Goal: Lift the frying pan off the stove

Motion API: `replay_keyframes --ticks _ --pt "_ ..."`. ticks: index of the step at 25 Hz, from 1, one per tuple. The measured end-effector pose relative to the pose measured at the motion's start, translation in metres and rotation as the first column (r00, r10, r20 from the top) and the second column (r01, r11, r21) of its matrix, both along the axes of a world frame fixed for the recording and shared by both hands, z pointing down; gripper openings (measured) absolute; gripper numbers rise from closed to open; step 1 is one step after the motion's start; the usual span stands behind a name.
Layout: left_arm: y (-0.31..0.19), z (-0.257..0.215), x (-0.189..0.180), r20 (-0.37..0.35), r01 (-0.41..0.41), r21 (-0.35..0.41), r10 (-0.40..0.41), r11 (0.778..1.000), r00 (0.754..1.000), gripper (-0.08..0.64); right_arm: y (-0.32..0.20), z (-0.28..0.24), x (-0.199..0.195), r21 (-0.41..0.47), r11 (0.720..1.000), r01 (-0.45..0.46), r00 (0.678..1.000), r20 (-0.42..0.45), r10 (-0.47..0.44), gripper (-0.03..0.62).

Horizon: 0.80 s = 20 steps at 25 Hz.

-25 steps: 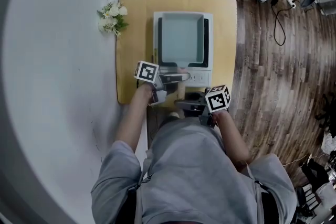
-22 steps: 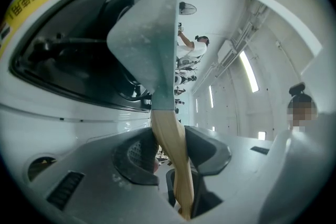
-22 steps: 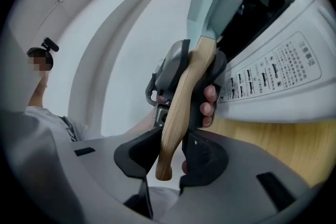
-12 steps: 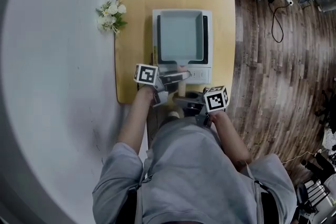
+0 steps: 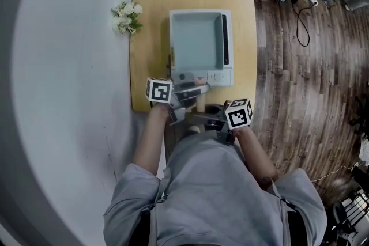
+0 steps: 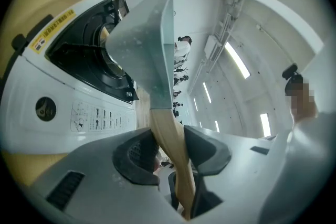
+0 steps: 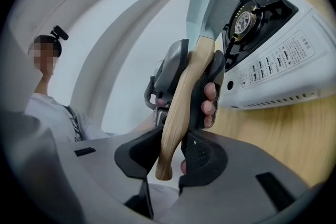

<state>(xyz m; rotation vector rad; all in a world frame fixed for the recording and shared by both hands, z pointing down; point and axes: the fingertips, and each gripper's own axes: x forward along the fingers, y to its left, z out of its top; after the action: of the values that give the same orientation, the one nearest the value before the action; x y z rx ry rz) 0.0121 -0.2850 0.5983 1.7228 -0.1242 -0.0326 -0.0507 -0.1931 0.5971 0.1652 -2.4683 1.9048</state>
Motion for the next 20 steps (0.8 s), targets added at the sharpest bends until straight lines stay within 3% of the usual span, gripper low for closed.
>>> replay_keyframes --ticks 8,20 --pt "0.058 -0.019 -0.009 0.002 -0.013 0.086 0.013 0.996 1.000 0.144 0.057 -0.013 -0.011 0.089 0.996 0.004 1.000 -0.007 -0.004 0.106" --pt "0.195 -0.048 -0.034 0.013 -0.013 0.181 0.011 0.983 1.000 0.144 0.194 -0.030 -0.037 0.194 0.981 0.024 1.000 -0.015 -0.022 0.106"
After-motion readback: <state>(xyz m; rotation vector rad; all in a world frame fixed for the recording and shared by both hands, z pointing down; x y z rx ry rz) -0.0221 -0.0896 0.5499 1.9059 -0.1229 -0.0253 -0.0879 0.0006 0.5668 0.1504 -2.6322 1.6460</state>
